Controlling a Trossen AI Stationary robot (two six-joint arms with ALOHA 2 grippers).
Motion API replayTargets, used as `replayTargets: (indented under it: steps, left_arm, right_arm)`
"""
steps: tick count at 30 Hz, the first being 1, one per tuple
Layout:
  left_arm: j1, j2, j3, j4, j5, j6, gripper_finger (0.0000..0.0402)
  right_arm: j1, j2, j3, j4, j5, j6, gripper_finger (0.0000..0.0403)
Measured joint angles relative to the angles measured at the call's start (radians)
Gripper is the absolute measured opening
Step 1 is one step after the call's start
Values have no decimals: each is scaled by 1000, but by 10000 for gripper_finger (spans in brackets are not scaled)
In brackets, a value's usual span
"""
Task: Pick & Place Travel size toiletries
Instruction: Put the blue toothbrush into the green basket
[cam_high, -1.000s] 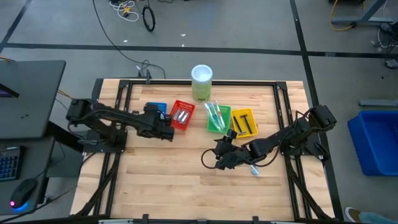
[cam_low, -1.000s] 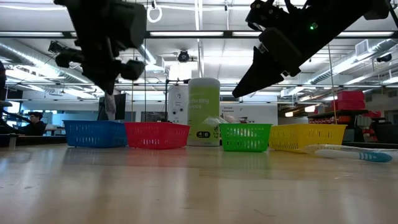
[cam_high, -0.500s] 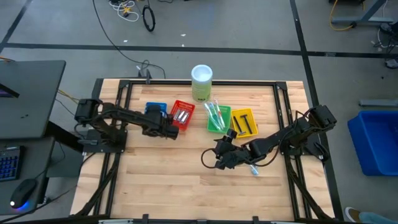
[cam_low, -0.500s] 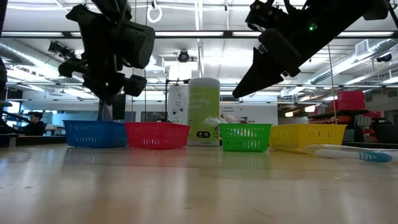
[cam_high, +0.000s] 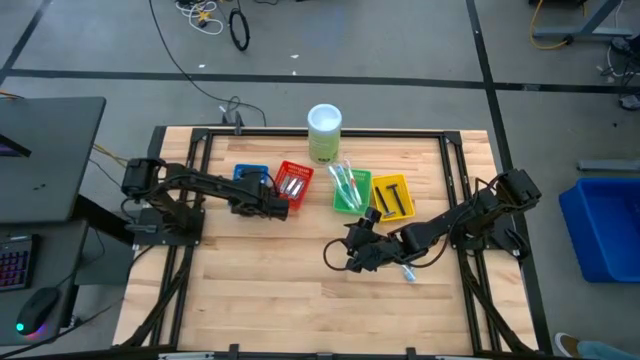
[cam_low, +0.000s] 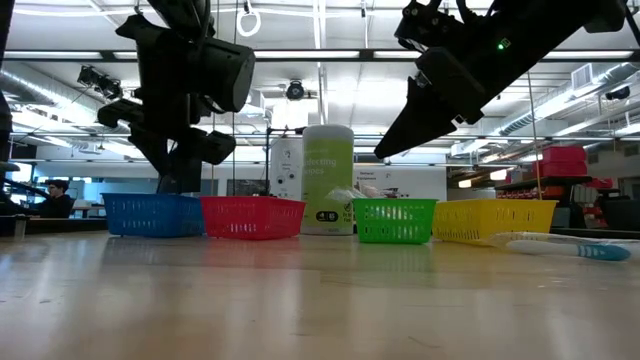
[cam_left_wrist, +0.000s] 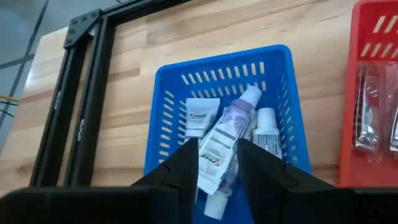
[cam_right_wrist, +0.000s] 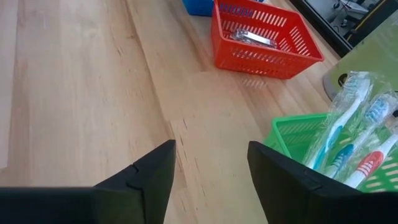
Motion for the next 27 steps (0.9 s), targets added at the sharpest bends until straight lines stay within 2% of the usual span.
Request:
replayTargets:
  steps: [3, 10, 15, 19, 24, 27]
  left_arm:
    - [-21, -3, 33, -4, -4, 11, 123]
    - [-131, -68, 185, 29, -21, 212, 120]
    - [-228, -112, 272, 223, 125, 574, 117]
    - [-298, -121, 285, 451, 282, 827, 116]
    - [-370, -108, 284, 691, 464, 1035, 116]
    - [-404, -104, 284, 794, 476, 1131, 116]
  right_arm:
    - [0, 0, 0, 0, -9, 0, 205]
    - [0, 0, 0, -1, -97, 0, 219]
    - [0, 0, 0, -1, -97, 1, 239]
    - [2, 0, 0, -7, -110, 46, 250]
    - [27, -3, -1, -73, -241, 134, 252]
    - [57, -17, -1, -159, -262, 199, 243]
